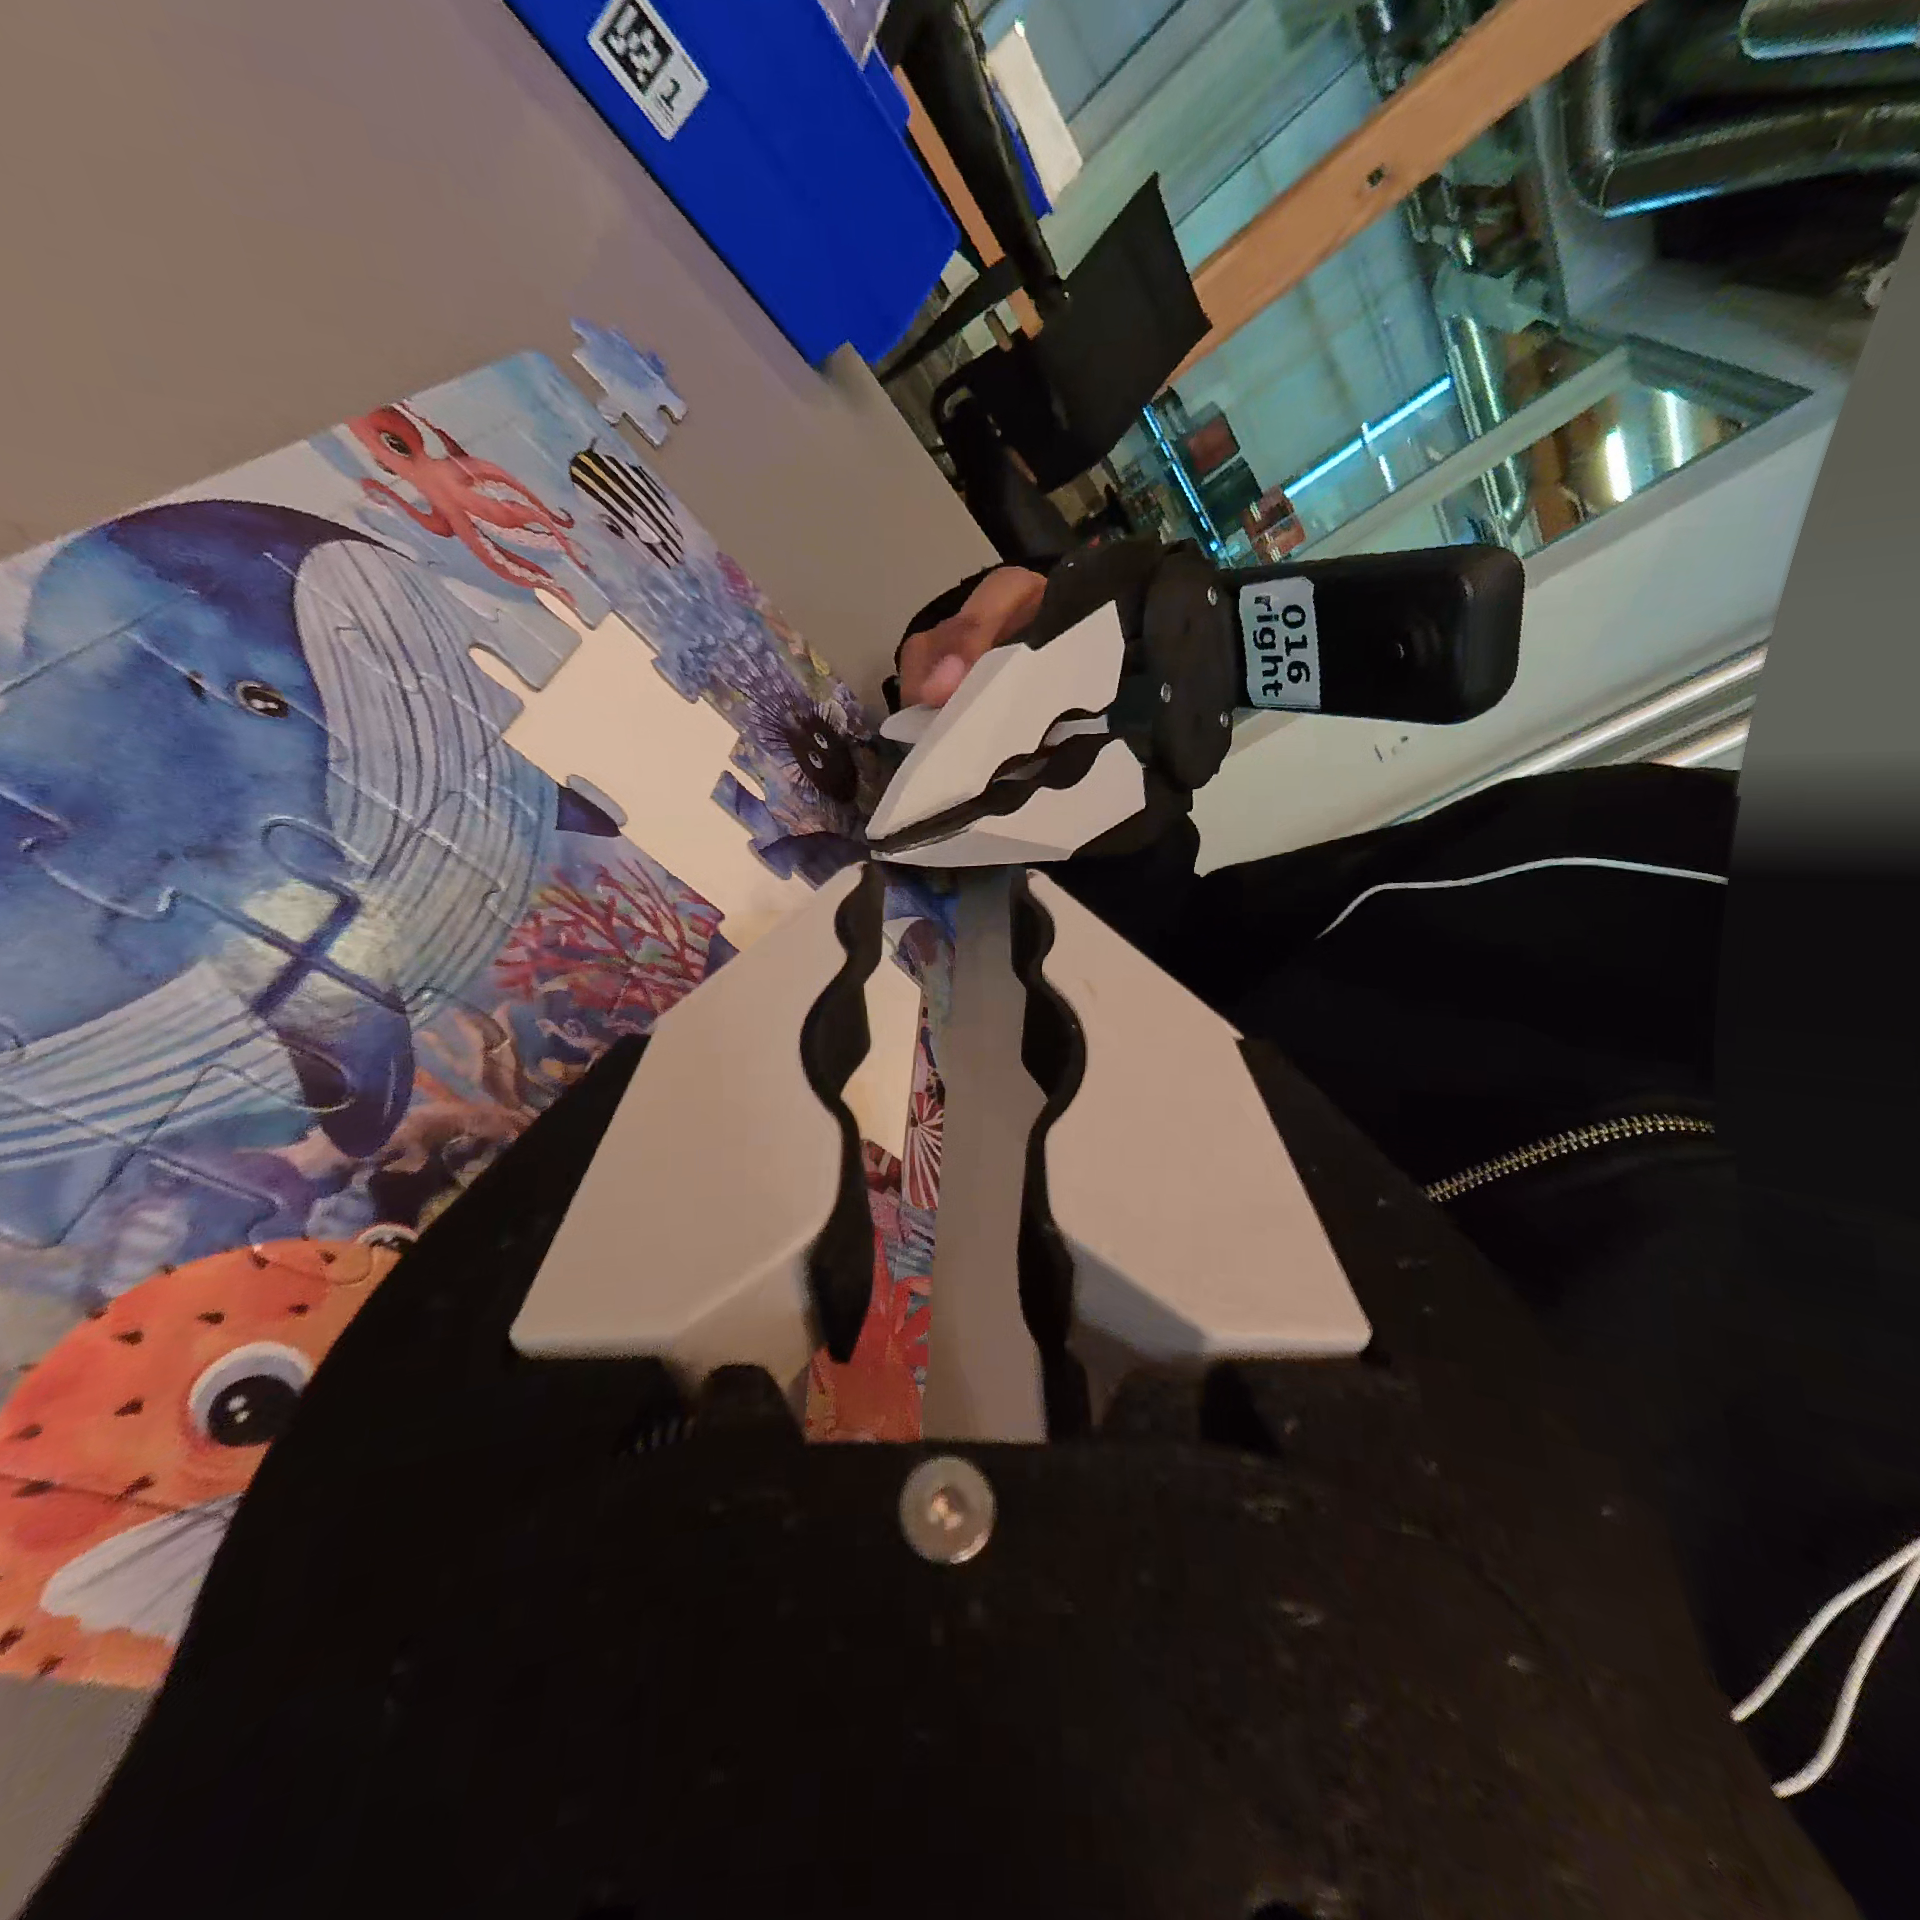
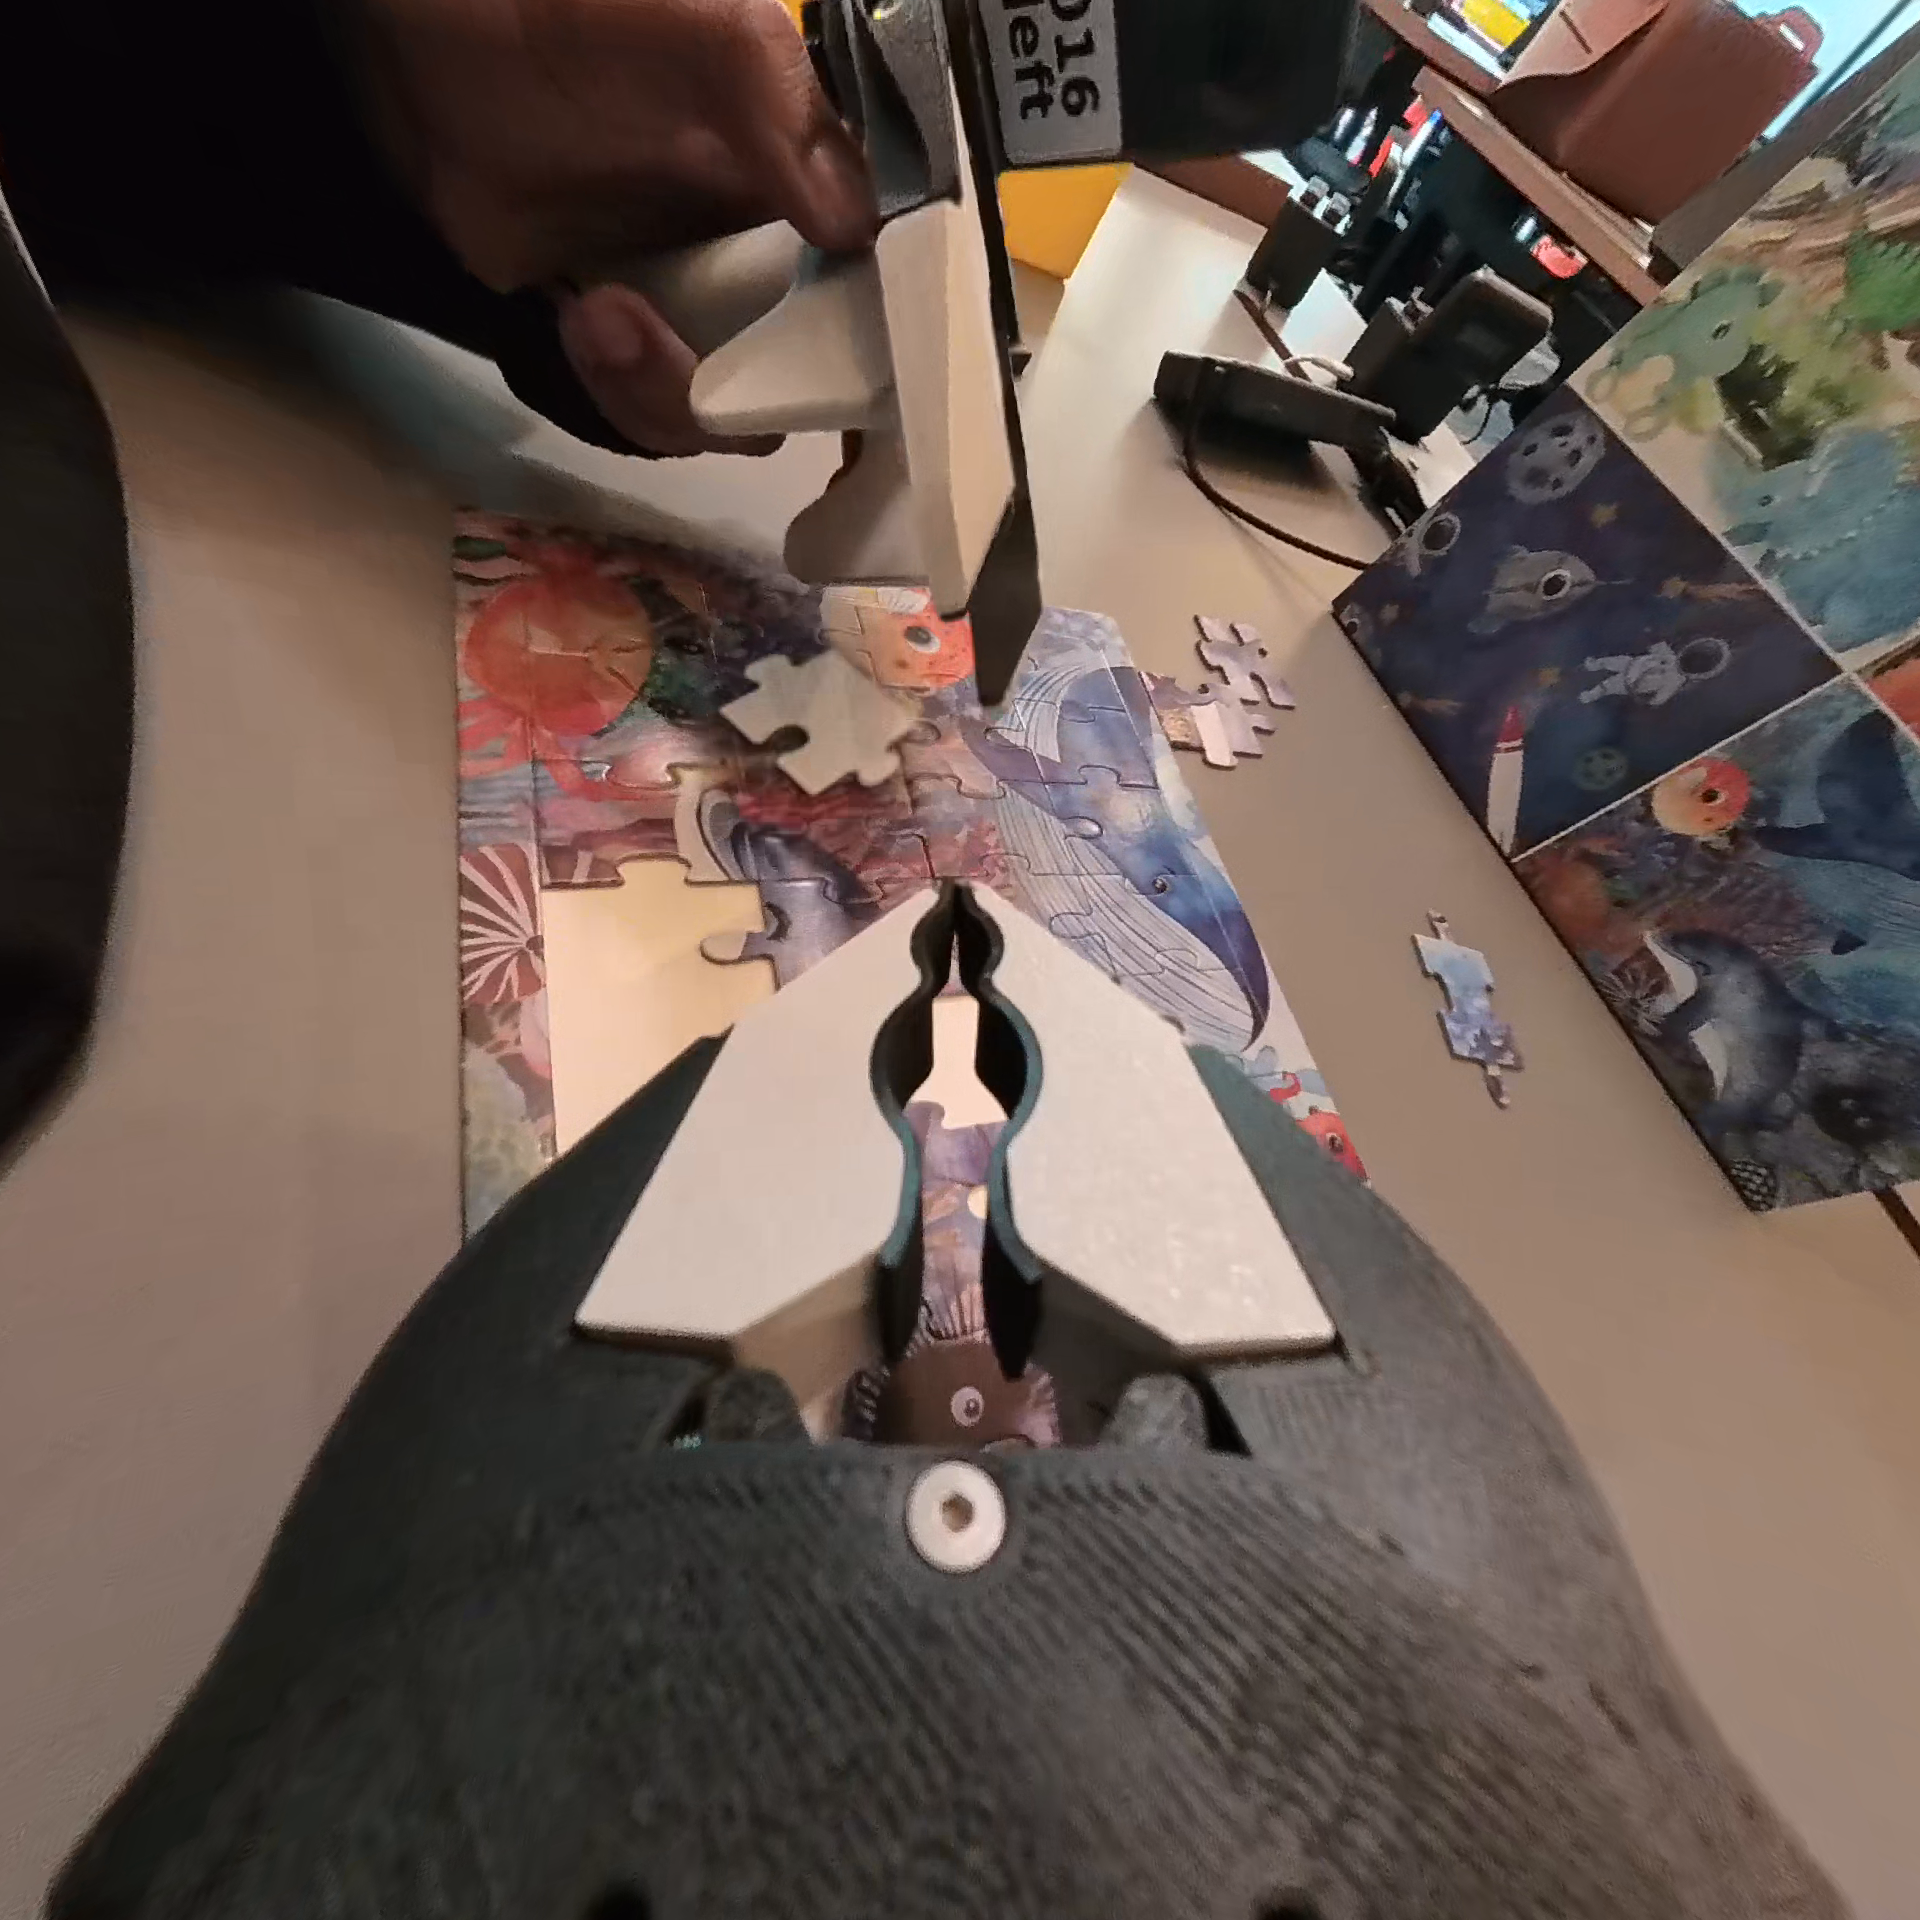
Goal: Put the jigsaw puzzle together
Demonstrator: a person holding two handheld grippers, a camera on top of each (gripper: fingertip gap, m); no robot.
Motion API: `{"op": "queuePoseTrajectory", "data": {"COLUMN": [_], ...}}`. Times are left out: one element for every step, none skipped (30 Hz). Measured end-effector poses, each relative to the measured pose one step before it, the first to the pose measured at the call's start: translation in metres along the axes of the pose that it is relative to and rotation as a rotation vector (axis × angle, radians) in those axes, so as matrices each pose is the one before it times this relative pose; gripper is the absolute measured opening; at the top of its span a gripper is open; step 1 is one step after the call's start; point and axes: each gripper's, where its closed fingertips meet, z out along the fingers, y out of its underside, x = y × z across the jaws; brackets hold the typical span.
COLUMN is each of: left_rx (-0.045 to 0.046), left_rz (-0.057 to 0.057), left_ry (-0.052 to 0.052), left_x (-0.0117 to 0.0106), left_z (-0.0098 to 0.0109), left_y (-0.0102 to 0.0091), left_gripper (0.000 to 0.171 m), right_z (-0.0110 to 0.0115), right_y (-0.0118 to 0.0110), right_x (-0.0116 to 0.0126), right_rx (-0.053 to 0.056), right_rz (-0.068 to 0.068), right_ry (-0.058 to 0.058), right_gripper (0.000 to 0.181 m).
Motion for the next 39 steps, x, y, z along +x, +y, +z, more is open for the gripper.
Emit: {"op": "queuePoseTrajectory", "data": {"left_rx": [0.0042, -0.00131, -0.00347, -0.00174, -0.00144, -0.00522, -0.0085, -0.00997, -0.01056, -0.01225, -0.01747, -0.02582, -0.029, -0.02569, -0.0194, -0.01866, -0.01781, -0.01874, -0.01913, -0.00354, -0.00845, -0.00577, -0.00037, -0.00198, 0.00484, 0.00577, 0.01012, 0.01723, 0.02096, 0.01739, 0.00971, 0.00001, -0.00717, -0.00446, 0.00772, 0.01261, 0.0189, 0.01707, 0.01037], "left_rz": [-0.001, 0.0034, 0.0105, 0.0182, 0.0251, 0.0273, 0.0276, 0.0255, 0.0203, 0.0171, 0.0122, 0.0107, 0.0109, 0.0161, 0.0212, 0.0205, 0.021, 0.0184, 0.0135, 0.0177, 0.0262, 0.0244, 0.0138, 0.0103, 0.0093, 0.0081, 0.0067, 0.0111, 0.0137, 0.0173, 0.0186, 0.016, 0.0083, 0.003, -0.0009, 0.0032, 0.0026, 0.0052, 0.0039], "left_ry": [-0.009, -0.017, -0.0276, -0.0434, -0.058, -0.0687, -0.0763, -0.0787, -0.0801, -0.0799, -0.077, -0.0643, -0.0558, -0.0507, -0.0435, -0.0456, -0.0441, -0.025, -0.0152, -0.0252, -0.0273, -0.0067, 0.0109, -0.0019, 0.0014, 0.0048, 0.0046, 0.0039, -0.0064, -0.0147, -0.0155, -0.0112, -0.0038, 0.0116, 0.0229, 0.02, 0.0048, 0.0048, 0.0069], "left_x": [-0.00193, -0.00259, -0.00332, -0.00461, -0.00587, -0.00684, -0.00733, -0.00729, -0.00757, -0.00758, -0.00677, -0.00413, -0.00212, -0.00093, 0.00015, -0.00069, -0.0011, 0.00083, 0.00112, -0.00085, -0.00163, 0.00082, 0.00312, 0.00054, 0.00032, 0.00036, 0.00021, 0.00049, -0.00018, -0.00089, -0.00071, -0.00007, 0.00062, 0.00267, 0.00434, 0.00426, 0.00237, 0.00228, 0.00232], "left_z": [-0.0018, -0.00199, -0.0027, -0.00369, -0.00434, -0.00479, -0.00473, -0.00445, -0.00393, -0.00288, -0.00158, -0.00031, 0.00041, 0.00067, 0.00046, 0.00015, 0.00026, 0.00085, 0.00188, 0.0013, 0.00074, -0.00006, -0.00019, 0.0006, 0.00025, 0.00031, -0.0005, -0.00185, -0.00195, -0.00152, -0.00072, 0.00038, 0.00122, 0.00146, 0.00106, 0.00021, -0.00043, -0.00057, -0.00044], "left_y": [-0.00053, 0.00003, 0.00014, -0.00037, -0.00055, 0.00005, 0.001, 0.00219, 0.00331, 0.00452, 0.00596, 0.00739, 0.0075, 0.00668, 0.00511, 0.00459, 0.00399, 0.00385, 0.00363, 0.00105, 0.00127, 0.0002, -0.00081, -0.00034, -0.00088, -0.00068, -0.00113, -0.00218, -0.00281, -0.0025, -0.00128, 0.00009, 0.00125, 0.001, -0.00094, -0.00177, -0.00276, -0.00281, -0.00191], "left_gripper": [0.022, 0.025, 0.027, 0.028, 0.029, 0.031, 0.032, 0.034, 0.037, 0.041, 0.045, 0.05, 0.054, 0.058, 0.061, 0.063, 0.063, 0.063, 0.063, 0.062, 0.06, 0.053, 0.044, 0.045, 0.044, 0.044, 0.033, 0.019, 0.014, 0.012, 0.011, 0.011, 0.011, 0.011, 0.0, 0.0, 0.0, 0.0, 0.0], "right_z": [0.00051, 0.00068, 0.00074, 0.0007, 0.00056, 0.00043, 0.00038, 0.00028, 0.00008, 0.0001, 0.00009, 0.00019, 0.00032, 0.00022, 0.00025, 0.00004, 0.00003, -0.00007, -0.00024, -0.00013, -0.00021, -0.00017, -0.0002, -0.00028, -0.00028, -0.00036, -0.00052, -0.00053, -0.0005, -0.00039, 0.00002, 0.00051, 0.00096, 0.00138, 0.00172, 0.002, 0.00241, 0.00286, 0.00303], "right_y": [0.00137, 0.00204, 0.0023, 0.00237, 0.0022, 0.00189, 0.00158, 0.00125, 0.00098, 0.0006, 0.00045, 0.00046, 0.00051, 0.00057, 0.00053, 0.00028, 0.00007, -0.00033, -0.0002, -0.00028, -0.00018, -0.00015, -0.00026, -0.00034, -0.00052, -0.00077, -0.00107, -0.00163, -0.0021, -0.0027, -0.00303, -0.00272, -0.00225, -0.00193, -0.00188, -0.00172, -0.00114, -0.00018, 0.00102], "right_x": [0.00024, 0.00017, 0.00043, 0.00066, 0.00071, 0.00083, 0.00096, 0.00096, 0.00078, 0.00058, 0.00052, 0.00022, 0.00004, 0.00003, -0.00006, -0.00008, -0.00008, 0.0, -0.00008, 0.00012, 0.00016, -0.00001, 0.00015, 0.00009, 0.00015, 0.00033, 0.00061, 0.00099, 0.00108, 0.00064, -0.00013, -0.00054, -0.00143, -0.00207, -0.00218, -0.00226, -0.0025, -0.00291, -0.00349], "right_rx": [-0.0065, -0.0101, -0.0118, -0.0124, -0.0111, -0.009, -0.0076, -0.006, -0.0039, -0.0022, -0.0018, -0.0021, -0.0027, -0.0032, -0.0028, -0.0017, -0.0004, 0.0012, 0.0017, 0.0013, 0.001, 0.0009, 0.0012, 0.0017, 0.0024, 0.0035, 0.0052, 0.0076, 0.0098, 0.0125, 0.0139, 0.0116, 0.0081, 0.0059, 0.0044, 0.0029, 0.0001, -0.0049, -0.0108], "right_rz": [0.0034, 0.0023, 0.0016, 0.0018, 0.0021, 0.0025, 0.0032, 0.0032, 0.0026, 0.0021, 0.0017, 0.0012, 0.0005, -0.0004, -0.0013, -0.0015, -0.0008, -0.0003, -0.0001, 0.0001, 0.0004, 0.0003, -0.0001, -0.0005, -0.0006, -0.0005, 0.0015, 0.0066, 0.0125, 0.017, 0.0189, 0.0201, 0.0206, 0.0182, 0.0143, 0.0124, 0.0138, 0.0167, 0.0177], "right_ry": [-0.0002, 0.0002, 0.0017, 0.0034, 0.0036, 0.0033, 0.0037, 0.0035, 0.0027, 0.0022, 0.0013, 0.0004, -0.0003, -0.0002, 0.0004, 0.0005, 0.0002, -0.0001, 0.0002, 0.0006, 0.0007, 0.0007, 0.0013, 0.0018, 0.0019, 0.0024, 0.003, 0.0036, 0.0028, -0.0003, -0.0041, -0.0063, -0.0103, -0.0128, -0.0114, -0.01, -0.0117, -0.0154, -0.0201], "right_gripper": [0.0, 0.0, 0.0, 0.0, 0.0, 0.0, 0.0, 0.0, 0.0, 0.0, 0.0, 0.0, 0.0, 0.0, 0.0, 0.0, 0.0, 0.0, 0.0, 0.0, 0.0, 0.0, 0.0, 0.0, 0.0, 0.0, 0.0, 0.0, 0.0, 0.0, 0.0, 0.0, 0.0, 0.001, 0.002, 0.003, 0.006, 0.01, 0.014]}}
